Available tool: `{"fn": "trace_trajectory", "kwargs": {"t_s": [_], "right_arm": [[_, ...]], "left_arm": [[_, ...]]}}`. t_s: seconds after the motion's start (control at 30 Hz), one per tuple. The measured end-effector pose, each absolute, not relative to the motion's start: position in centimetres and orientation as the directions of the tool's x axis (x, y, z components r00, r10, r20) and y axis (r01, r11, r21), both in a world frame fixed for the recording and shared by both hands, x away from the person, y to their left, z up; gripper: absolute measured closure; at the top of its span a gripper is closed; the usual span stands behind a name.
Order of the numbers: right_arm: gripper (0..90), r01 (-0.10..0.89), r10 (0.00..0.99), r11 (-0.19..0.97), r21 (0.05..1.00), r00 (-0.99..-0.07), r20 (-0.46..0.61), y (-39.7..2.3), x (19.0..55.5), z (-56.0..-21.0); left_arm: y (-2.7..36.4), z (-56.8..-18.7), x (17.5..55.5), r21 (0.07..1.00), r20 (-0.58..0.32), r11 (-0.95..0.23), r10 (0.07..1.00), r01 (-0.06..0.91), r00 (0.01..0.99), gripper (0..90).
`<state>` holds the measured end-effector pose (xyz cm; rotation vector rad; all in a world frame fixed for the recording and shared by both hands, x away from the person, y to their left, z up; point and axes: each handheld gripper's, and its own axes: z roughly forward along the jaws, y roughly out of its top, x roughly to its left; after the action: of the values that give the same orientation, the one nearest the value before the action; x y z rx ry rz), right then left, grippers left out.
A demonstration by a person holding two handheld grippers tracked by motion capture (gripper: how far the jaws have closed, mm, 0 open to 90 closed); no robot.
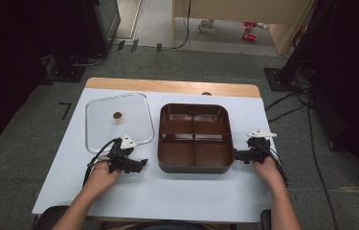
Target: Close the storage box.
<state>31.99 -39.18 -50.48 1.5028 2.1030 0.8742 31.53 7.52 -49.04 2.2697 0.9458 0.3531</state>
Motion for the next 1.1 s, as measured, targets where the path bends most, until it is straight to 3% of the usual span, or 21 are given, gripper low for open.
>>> {"fn": "trace_trajectory", "kwargs": {"t_s": [0.23,0.37,0.4,0.5,0.8,1.1], "right_arm": [[0.0,0.683,0.942,0.222,0.695,-0.335,0.028,-39.2,32.0,-50.5],[0.0,0.683,0.942,0.222,0.695,-0.334,0.028,-39.2,32.0,-50.5],[0.0,0.683,0.942,0.222,0.695,-0.334,0.028,-39.2,32.0,-50.5],[0.0,0.683,0.942,0.222,0.695,-0.334,0.028,-39.2,32.0,-50.5],[0.0,0.684,0.942,0.222,0.695,-0.334,0.028,-39.2,32.0,-50.5],[0.0,0.683,0.942,0.222,0.695,-0.334,0.028,-39.2,32.0,-50.5]], "left_arm": [[7.5,-48.8,31.7,0.639,-0.006,-0.544,0.703,0.544,0.711,14.7],[7.7,-48.4,31.9,0.630,-0.060,-0.537,0.686,0.561,0.725,16.0],[7.8,-48.1,32.0,0.625,-0.078,-0.533,0.684,0.570,0.726,25.1],[7.9,-47.9,32.1,0.621,-0.095,-0.534,0.675,0.573,0.732,26.1],[8.4,-46.6,31.8,0.655,-0.087,-0.540,0.641,0.529,0.763,27.2],[8.8,-45.8,31.6,0.666,-0.090,-0.536,0.632,0.518,0.770,33.8]]}}
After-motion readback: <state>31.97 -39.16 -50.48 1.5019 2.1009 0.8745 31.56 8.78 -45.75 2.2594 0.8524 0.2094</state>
